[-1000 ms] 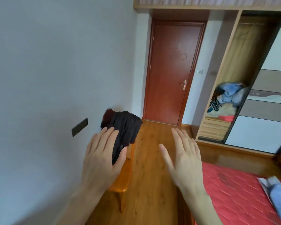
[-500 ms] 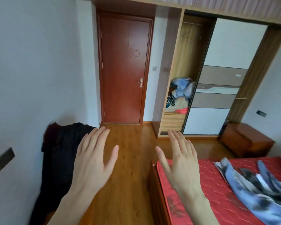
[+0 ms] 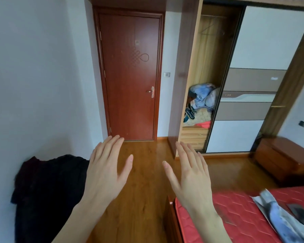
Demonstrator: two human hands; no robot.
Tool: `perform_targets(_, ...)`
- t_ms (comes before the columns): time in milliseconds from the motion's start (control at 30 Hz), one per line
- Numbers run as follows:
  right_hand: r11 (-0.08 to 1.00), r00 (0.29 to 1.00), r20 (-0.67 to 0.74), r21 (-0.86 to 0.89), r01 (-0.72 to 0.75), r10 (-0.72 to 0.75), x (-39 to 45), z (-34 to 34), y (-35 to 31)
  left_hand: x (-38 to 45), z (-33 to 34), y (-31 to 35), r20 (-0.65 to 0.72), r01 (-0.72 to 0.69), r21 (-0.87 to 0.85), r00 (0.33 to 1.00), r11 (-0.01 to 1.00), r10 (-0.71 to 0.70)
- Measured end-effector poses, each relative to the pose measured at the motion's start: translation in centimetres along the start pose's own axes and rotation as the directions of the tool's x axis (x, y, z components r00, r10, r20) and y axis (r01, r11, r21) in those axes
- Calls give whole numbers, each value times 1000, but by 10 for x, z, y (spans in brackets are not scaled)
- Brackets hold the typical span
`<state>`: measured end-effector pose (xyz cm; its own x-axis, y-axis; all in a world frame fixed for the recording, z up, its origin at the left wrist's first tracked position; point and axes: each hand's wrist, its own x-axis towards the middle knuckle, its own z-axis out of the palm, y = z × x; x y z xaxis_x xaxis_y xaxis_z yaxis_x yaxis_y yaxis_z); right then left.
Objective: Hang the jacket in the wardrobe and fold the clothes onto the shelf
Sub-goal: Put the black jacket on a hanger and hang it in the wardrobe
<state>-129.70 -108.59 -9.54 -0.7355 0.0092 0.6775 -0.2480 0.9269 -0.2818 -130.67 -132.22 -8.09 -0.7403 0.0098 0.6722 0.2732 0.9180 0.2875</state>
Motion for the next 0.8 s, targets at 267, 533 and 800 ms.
perform_targets(267,997,998,50,79,21,-25,100,86,27,81,69,-36,-3,35,25,999,999,-35)
perform_targets(533,994,996,84,104,-10,1,198,169,54,168,151,-81,4,48,22,999,999,-48)
perform_targets(800,996,996,86,83,-18,11,320,273,78,292,258,-135,1,40,-45,999,998,-40)
